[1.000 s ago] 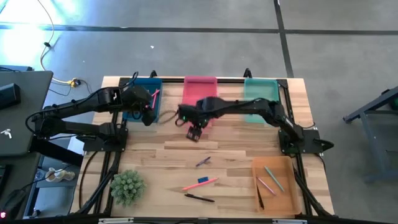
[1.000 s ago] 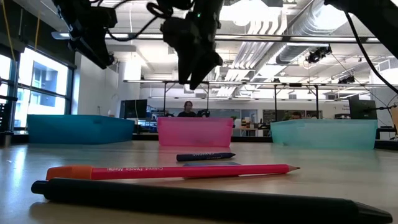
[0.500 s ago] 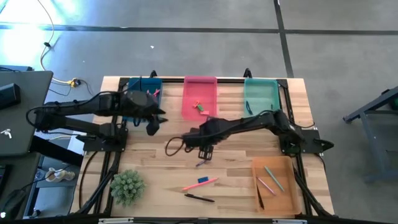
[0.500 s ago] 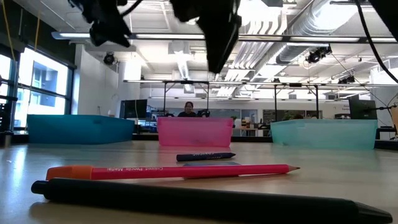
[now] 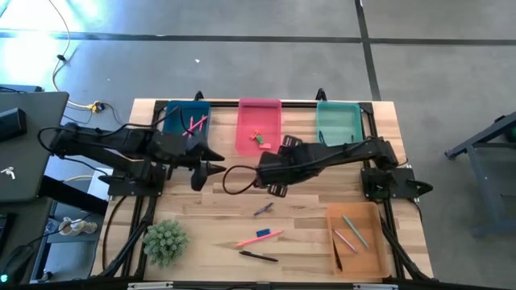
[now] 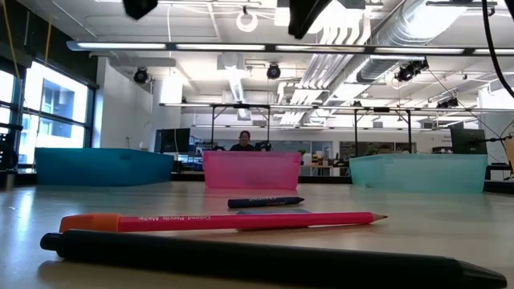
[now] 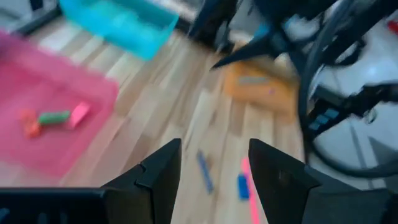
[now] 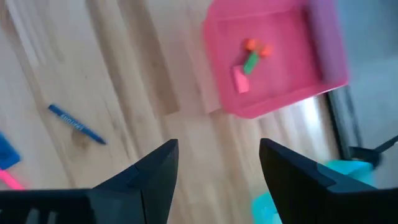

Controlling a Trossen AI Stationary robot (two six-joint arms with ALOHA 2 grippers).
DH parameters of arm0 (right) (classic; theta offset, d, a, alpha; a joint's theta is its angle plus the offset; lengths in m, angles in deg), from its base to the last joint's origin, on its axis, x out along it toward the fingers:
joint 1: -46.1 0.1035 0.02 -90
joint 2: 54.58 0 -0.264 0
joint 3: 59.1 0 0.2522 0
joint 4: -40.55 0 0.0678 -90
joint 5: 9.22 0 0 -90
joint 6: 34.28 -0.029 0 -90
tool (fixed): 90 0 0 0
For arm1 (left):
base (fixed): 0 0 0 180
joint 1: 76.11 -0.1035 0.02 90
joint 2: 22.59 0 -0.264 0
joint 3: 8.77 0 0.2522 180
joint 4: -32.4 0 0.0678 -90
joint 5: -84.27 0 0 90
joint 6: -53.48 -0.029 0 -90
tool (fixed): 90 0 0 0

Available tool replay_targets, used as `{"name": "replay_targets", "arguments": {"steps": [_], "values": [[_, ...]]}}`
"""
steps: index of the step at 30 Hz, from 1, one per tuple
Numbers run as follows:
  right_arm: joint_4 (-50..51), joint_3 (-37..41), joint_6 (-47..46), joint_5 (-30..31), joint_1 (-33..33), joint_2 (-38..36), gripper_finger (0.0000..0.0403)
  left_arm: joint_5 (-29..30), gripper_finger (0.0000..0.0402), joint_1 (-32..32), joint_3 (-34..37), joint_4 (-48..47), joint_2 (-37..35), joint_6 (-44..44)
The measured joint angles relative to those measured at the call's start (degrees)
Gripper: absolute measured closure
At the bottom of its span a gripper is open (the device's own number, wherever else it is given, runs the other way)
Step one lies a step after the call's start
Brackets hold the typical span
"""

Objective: Sort crayons/erasers/pens/pencils in bins
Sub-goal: Put the pink pencil into the blue bin

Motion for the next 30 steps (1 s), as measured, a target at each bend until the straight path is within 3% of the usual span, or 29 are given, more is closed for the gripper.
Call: {"name": "replay_targets", "arguments": {"steps": [8, 13, 22, 30], "values": [[1.40, 0.48, -0.17, 3.82, 1.61, -1.05, 0.0187, 4.22, 0.0227, 4.02, -12.42, -5.75, 7.65, -1.35], [2.09, 8.11, -0.60, 4.99, 1.50, -2.36, 0.0187, 7.54, 0.0227, 7.80, -18.07, -12.68, 13.63, 0.42], [-6.24, 25.87, -4.52, 1.81, 1.33, -12.98, 0.0187, 9.56, 0.0227, 13.97, -19.82, -16.50, 24.13, 7.39], [-12.79, 38.38, -12.11, -0.03, 0.09, -21.96, 0.0187, 7.68, 0.0227, 18.70, -19.79, -14.56, 32.81, 17.68]]}}
